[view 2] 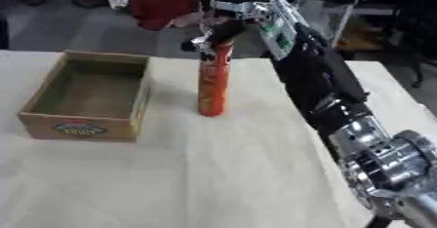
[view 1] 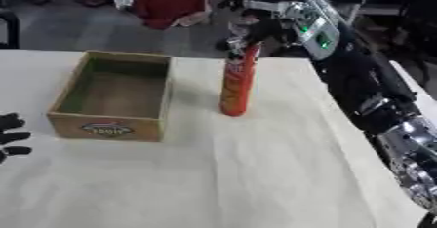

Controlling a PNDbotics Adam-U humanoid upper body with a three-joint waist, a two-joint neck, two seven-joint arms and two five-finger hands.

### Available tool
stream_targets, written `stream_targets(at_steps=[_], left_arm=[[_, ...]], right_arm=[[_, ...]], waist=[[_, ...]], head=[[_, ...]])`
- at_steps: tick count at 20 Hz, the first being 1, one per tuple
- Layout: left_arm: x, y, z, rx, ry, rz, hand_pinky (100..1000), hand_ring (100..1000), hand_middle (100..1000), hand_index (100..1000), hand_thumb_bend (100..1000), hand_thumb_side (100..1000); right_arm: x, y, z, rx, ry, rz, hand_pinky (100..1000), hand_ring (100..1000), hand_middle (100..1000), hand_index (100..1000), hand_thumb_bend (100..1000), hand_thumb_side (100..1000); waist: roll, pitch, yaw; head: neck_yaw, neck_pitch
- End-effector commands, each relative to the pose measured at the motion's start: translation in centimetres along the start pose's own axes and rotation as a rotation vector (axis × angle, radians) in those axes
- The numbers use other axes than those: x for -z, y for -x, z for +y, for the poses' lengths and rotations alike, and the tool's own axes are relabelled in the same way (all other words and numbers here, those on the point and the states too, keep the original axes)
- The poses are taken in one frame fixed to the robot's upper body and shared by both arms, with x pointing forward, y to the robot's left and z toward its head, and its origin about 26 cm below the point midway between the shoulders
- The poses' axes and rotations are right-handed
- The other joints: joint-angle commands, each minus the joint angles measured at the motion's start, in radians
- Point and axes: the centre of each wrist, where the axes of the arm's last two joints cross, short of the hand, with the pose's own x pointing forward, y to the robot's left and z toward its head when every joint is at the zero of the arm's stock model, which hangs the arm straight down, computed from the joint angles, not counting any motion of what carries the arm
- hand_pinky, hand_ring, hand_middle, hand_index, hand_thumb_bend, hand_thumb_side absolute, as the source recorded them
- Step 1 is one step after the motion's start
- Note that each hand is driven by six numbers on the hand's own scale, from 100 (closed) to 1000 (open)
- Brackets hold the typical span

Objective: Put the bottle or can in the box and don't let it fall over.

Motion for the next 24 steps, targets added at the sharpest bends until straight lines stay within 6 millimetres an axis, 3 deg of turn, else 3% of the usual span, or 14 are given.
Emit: stream_targets(at_steps=[1, 8, 10, 13, 14, 18, 20, 21, 24], left_arm=[[0.4, -0.7, 0.2, 0.006, 0.007, -0.027, 611, 693, 704, 806, 523, 928], [0.4, -0.6, 0.2, 0.005, 0.007, -0.026, 611, 693, 704, 806, 523, 928], [0.4, -0.6, 0.2, 0.005, 0.008, -0.025, 611, 693, 704, 806, 522, 928], [0.4, -0.6, 0.2, 0.005, 0.007, -0.025, 611, 693, 704, 806, 522, 928], [0.4, -0.6, 0.2, 0.005, 0.007, -0.024, 611, 693, 704, 806, 522, 928], [0.4, -0.6, 0.3, 0.005, 0.006, -0.024, 612, 694, 704, 806, 522, 929], [0.4, -0.6, 0.3, 0.005, 0.006, -0.023, 612, 694, 704, 806, 521, 929], [0.4, -0.6, 0.3, 0.005, 0.006, -0.023, 612, 694, 704, 806, 521, 930], [0.4, -0.6, 0.3, 0.005, 0.004, -0.023, 612, 694, 704, 806, 521, 930]], right_arm=[[-0.4, 0.3, -1.3, -0.017, 0.027, 0.033, 895, 986, 993, 1000, 544, 653], [-0.7, 1.0, -1.4, -0.022, 0.03, 0.076, 831, 931, 975, 1000, 526, 651], [-0.8, 1.1, -1.5, -0.023, 0.035, 0.084, 784, 877, 957, 1000, 490, 645], [-0.9, 1.2, -1.6, -0.028, 0.051, 0.091, 690, 775, 895, 971, 331, 587], [-0.9, 1.2, -1.6, -0.029, 0.054, 0.092, 685, 771, 892, 970, 327, 586], [-1.0, 1.2, -1.8, -0.039, 0.069, 0.093, 525, 677, 815, 925, 271, 542], [-1.0, 1.1, -2.0, -0.049, 0.087, 0.091, 440, 616, 758, 872, 236, 478], [-1.1, 1.0, -2.1, -0.054, 0.1, 0.088, 383, 576, 705, 829, 214, 402], [-1.1, 0.4, -2.7, -0.079, 0.146, 0.061, 308, 520, 612, 757, 165, 301]], waist=[[0.009, -0.007, 0.001], [0.007, -0.009, 0.0], [0.007, -0.01, 0.0], [0.006, -0.01, 0.0], [0.006, -0.011, 0.0], [0.006, -0.011, -0.001], [0.005, -0.011, -0.001], [0.005, -0.011, -0.001], [0.004, -0.012, -0.001]], head=[[-0.012, -0.014], [-0.017, -0.01], [-0.019, -0.01], [-0.025, -0.009], [-0.026, -0.008], [-0.031, -0.008], [-0.033, -0.009], [-0.033, -0.009], [-0.034, -0.01]])
